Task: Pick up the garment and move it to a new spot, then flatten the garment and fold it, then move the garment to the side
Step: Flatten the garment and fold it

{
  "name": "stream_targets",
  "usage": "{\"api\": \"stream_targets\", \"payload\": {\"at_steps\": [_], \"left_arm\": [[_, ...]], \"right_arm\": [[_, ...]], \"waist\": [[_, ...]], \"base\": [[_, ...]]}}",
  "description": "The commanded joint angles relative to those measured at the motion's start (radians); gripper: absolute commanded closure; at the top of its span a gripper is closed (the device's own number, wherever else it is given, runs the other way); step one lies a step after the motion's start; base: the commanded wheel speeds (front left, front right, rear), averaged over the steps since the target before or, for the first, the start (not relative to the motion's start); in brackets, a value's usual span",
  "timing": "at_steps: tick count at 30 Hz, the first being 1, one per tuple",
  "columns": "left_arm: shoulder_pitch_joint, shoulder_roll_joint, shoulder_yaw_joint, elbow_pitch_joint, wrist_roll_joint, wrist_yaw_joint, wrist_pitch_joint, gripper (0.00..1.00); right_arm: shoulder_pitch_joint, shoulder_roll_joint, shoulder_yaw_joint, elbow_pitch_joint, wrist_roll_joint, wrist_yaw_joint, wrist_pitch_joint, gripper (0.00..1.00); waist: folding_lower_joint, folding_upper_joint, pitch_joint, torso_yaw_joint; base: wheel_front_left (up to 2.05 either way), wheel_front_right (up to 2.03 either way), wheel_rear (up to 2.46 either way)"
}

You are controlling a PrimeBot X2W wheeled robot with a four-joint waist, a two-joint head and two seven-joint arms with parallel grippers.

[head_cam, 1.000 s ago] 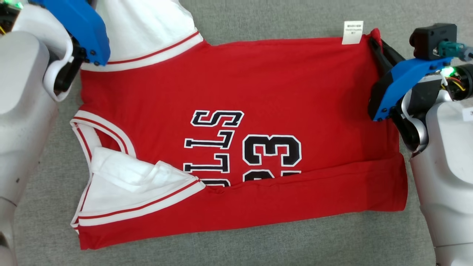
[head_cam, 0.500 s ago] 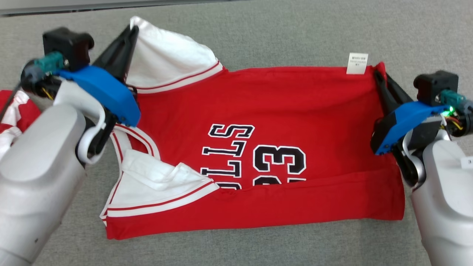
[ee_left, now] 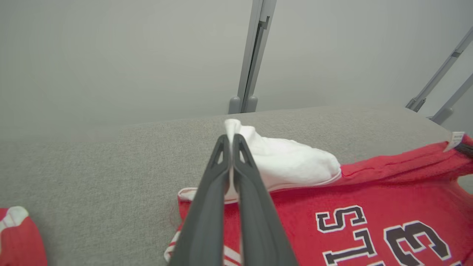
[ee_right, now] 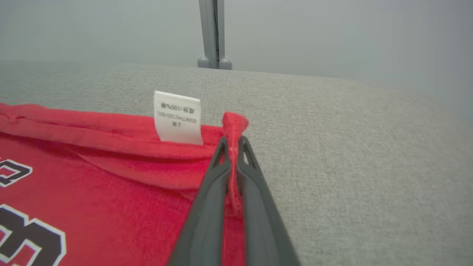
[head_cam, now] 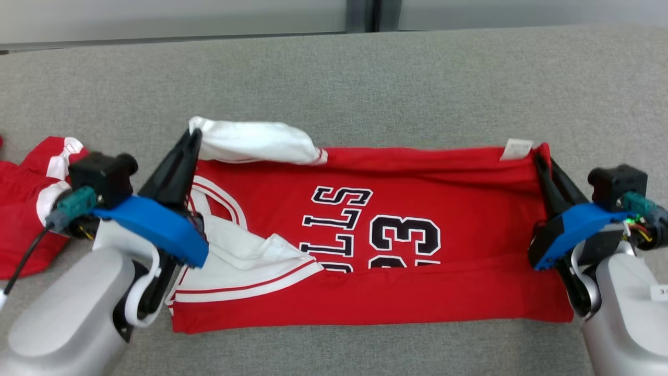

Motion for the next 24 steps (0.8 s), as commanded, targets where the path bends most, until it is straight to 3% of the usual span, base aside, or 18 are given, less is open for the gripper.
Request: {"api": "stream_targets", "payload": {"at_steps": [1,15,16,17,18,19,20,24], "left_arm": [[0.031,0.014,0.006,-0.02,-0.002,0.013,-0.008,1.0],[0.236,0.033,-0.005,-0.113,-0.042,0.087,-0.055,1.0],[0.247,0.028,-0.006,-0.115,-0.048,0.091,-0.057,1.0],[0.257,0.026,-0.006,-0.117,-0.047,0.097,-0.059,1.0],[0.265,0.025,-0.004,-0.118,-0.045,0.102,-0.064,1.0],[0.273,0.022,0.003,-0.121,-0.044,0.109,-0.07,0.1],[0.284,0.018,0.007,-0.121,-0.042,0.114,-0.075,0.0],[0.308,0.01,0.025,-0.125,-0.032,0.126,-0.089,0.0]], "right_arm": [[0.026,-0.001,-0.007,-0.001,-0.005,0.0,-0.014,1.0],[0.162,0.021,-0.023,0.015,0.037,0.0,-0.109,1.0],[0.168,0.023,-0.025,0.014,0.042,0.0,-0.116,0.94],[0.174,0.026,-0.026,0.013,0.047,0.0,-0.117,0.25],[0.182,0.028,-0.027,0.013,0.049,0.0,-0.121,0.0],[0.187,0.029,-0.028,0.011,0.053,0.0,-0.125,0.0],[0.193,0.027,-0.027,0.007,0.054,0.0,-0.129,0.0],[0.208,0.023,-0.033,-0.011,0.064,0.0,-0.146,0.0]], "waist": [[0.0001,0.0,-0.006,0.002],[0.0001,0.0,-0.071,0.014],[0.0001,0.0,-0.076,0.014],[0.0001,0.0,-0.081,0.015],[0.0001,0.0,-0.087,0.014],[0.0001,0.0,-0.09,0.014],[0.0001,0.0,-0.097,0.014],[0.0001,0.0,-0.107,0.014]], "base": [[0.0,0.0,0.0],[0.0,0.0,0.0],[0.0,0.0,0.0],[0.0,0.0,0.0],[0.0,0.0,0.0],[0.0,0.0,0.0],[0.0,0.0,0.0],[0.0,0.0,0.0]]}}
